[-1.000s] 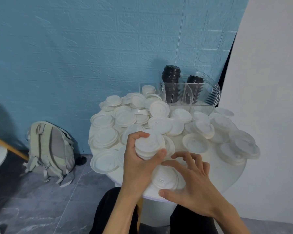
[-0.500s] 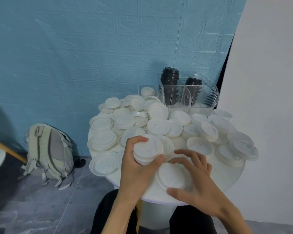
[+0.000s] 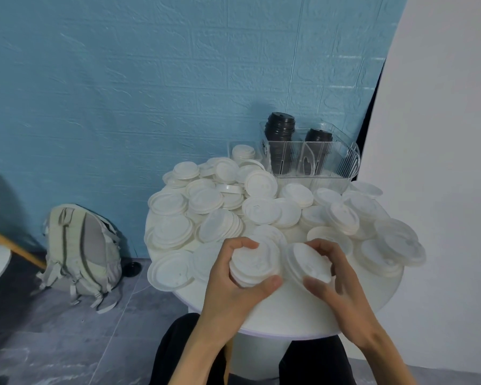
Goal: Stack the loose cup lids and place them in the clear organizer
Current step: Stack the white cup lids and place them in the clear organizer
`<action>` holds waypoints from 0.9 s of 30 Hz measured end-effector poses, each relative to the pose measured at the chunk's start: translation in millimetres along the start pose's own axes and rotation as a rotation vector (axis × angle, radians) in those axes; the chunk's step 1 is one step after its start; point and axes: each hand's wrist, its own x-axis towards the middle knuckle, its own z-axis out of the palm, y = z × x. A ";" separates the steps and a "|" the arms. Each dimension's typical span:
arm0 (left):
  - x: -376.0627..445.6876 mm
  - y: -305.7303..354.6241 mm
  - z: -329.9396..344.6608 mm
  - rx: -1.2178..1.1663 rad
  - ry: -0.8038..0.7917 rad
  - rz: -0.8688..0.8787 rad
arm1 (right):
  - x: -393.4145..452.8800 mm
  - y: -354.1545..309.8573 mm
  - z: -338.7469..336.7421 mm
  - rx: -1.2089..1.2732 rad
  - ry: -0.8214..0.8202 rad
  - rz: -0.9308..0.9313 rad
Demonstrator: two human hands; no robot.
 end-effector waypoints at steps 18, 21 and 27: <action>3.0 -9.2 -4.4 0.144 -0.297 -0.040 | 3.7 -11.0 24.8 -0.075 -0.078 -0.107; 3.2 -13.6 -4.0 0.189 -0.327 -0.029 | 2.2 -10.9 23.8 -0.109 -0.077 -0.139; 5.4 -16.6 -1.5 0.278 -0.398 0.010 | -4.6 -16.3 19.2 -0.155 -0.068 -0.174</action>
